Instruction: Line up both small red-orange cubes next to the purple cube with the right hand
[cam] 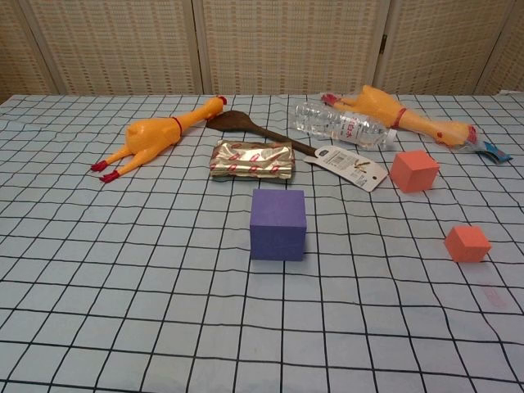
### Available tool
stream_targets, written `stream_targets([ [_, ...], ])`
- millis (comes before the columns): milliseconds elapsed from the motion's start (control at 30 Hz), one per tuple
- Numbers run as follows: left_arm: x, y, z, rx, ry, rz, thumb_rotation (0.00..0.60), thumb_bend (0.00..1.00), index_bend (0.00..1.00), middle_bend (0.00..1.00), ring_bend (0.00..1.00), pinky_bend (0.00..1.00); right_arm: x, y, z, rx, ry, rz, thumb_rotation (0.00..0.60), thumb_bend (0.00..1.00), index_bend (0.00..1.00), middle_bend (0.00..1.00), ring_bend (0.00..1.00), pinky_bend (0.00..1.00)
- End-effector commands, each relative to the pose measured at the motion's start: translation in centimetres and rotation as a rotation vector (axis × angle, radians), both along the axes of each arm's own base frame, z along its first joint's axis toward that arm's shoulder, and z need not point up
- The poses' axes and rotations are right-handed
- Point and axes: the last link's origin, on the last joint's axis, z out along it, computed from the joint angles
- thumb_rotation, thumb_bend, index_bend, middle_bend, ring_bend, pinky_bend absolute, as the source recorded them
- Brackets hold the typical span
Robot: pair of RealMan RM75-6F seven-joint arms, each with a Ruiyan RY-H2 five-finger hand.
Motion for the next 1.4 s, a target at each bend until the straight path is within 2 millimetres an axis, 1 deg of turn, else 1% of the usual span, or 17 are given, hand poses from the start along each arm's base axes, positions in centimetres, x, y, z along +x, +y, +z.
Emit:
stream_targets([
  [33, 0.0, 0.1, 0.0, -0.005, 0.009, 0.011, 0.600, 0.42, 0.00, 0.02, 0.08, 0.43, 0.0, 0.0, -0.1, 0.007, 0.001, -0.002, 0.600, 0.13, 0.05, 0.04, 0.00, 0.03],
  [300, 0.5, 0.2, -0.3, -0.011, 0.014, -0.029, 0.600, 0.42, 0.00, 0.02, 0.07, 0.43, -0.1, -0.2, -0.1, 0.004, -0.013, -0.007, 0.600, 0.13, 0.06, 0.04, 0.00, 0.03],
  [467, 0.7, 0.2, -0.9, -0.036, 0.028, -0.069, 0.600, 0.42, 0.00, 0.02, 0.07, 0.43, -0.4, -0.5, -0.1, -0.027, -0.012, -0.022, 0.600, 0.13, 0.08, 0.04, 0.00, 0.03],
  [567, 0.7, 0.2, -1.1, -0.048, 0.025, -0.066, 0.600, 0.42, 0.00, 0.02, 0.08, 0.43, -0.4, -0.9, 0.0, -0.052, -0.034, -0.009, 0.600, 0.13, 0.11, 0.04, 0.00, 0.05],
  [600, 0.7, 0.2, -1.1, -0.048, 0.026, -0.066, 0.600, 0.42, 0.00, 0.02, 0.07, 0.43, -0.3, -1.1, 0.0, -0.069, -0.050, 0.003, 0.600, 0.13, 0.13, 0.05, 0.02, 0.08],
  [633, 0.7, 0.2, -1.1, -0.048, 0.026, -0.066, 0.600, 0.42, 0.00, 0.02, 0.08, 0.43, -0.3, -1.4, 0.1, -0.088, -0.059, 0.015, 0.600, 0.13, 0.14, 0.09, 0.06, 0.13],
  [667, 0.7, 0.2, -1.1, -0.048, 0.026, -0.067, 0.600, 0.42, 0.00, 0.02, 0.08, 0.43, -0.3, -1.6, 0.1, -0.108, -0.062, 0.024, 0.600, 0.13, 0.16, 0.15, 0.14, 0.20],
  [700, 0.7, 0.2, -1.0, -0.046, 0.021, -0.065, 0.600, 0.42, 0.00, 0.02, 0.07, 0.43, -0.4, -1.8, 0.1, -0.130, -0.060, 0.033, 0.600, 0.13, 0.18, 0.24, 0.25, 0.29],
  [733, 0.6, 0.2, -1.0, -0.045, 0.015, -0.059, 0.600, 0.42, 0.00, 0.02, 0.08, 0.43, -0.6, -2.1, 0.0, -0.143, -0.050, 0.038, 0.600, 0.13, 0.20, 0.29, 0.32, 0.35],
  [800, 0.5, 0.2, -0.8, -0.042, 0.008, -0.047, 0.600, 0.42, 0.00, 0.02, 0.08, 0.43, -0.8, -2.7, -0.2, -0.149, -0.025, 0.039, 0.600, 0.13, 0.24, 0.45, 0.49, 0.50],
  [900, 0.5, 0.2, -0.7, -0.041, 0.001, -0.038, 0.600, 0.42, 0.00, 0.02, 0.08, 0.43, -0.8, -4.1, -0.7, -0.140, 0.016, 0.038, 0.600, 0.13, 0.27, 0.60, 0.64, 0.63],
  [1033, 0.6, 0.1, -0.8, -0.048, 0.006, -0.041, 0.600, 0.42, 0.00, 0.02, 0.08, 0.43, 0.0, -6.3, -1.5, -0.112, 0.078, 0.070, 0.600, 0.13, 0.29, 0.71, 0.74, 0.72],
  [1100, 0.6, 0.1, -0.9, -0.056, 0.009, -0.041, 0.600, 0.41, 0.00, 0.02, 0.08, 0.43, 0.5, -7.6, -2.1, -0.082, 0.087, 0.080, 0.600, 0.13, 0.29, 0.74, 0.77, 0.75],
  [1267, 0.6, 0.1, -1.1, -0.076, 0.009, -0.035, 0.600, 0.41, 0.00, 0.02, 0.08, 0.43, 1.2, -10.9, -3.8, 0.003, 0.097, 0.051, 0.600, 0.13, 0.31, 0.78, 0.80, 0.78],
  [1400, 0.6, 0.1, -1.2, -0.085, 0.014, -0.033, 0.600, 0.42, 0.00, 0.04, 0.08, 0.43, 2.0, -13.5, -5.7, 0.033, 0.117, 0.056, 0.600, 0.13, 0.31, 0.80, 0.83, 0.81],
])
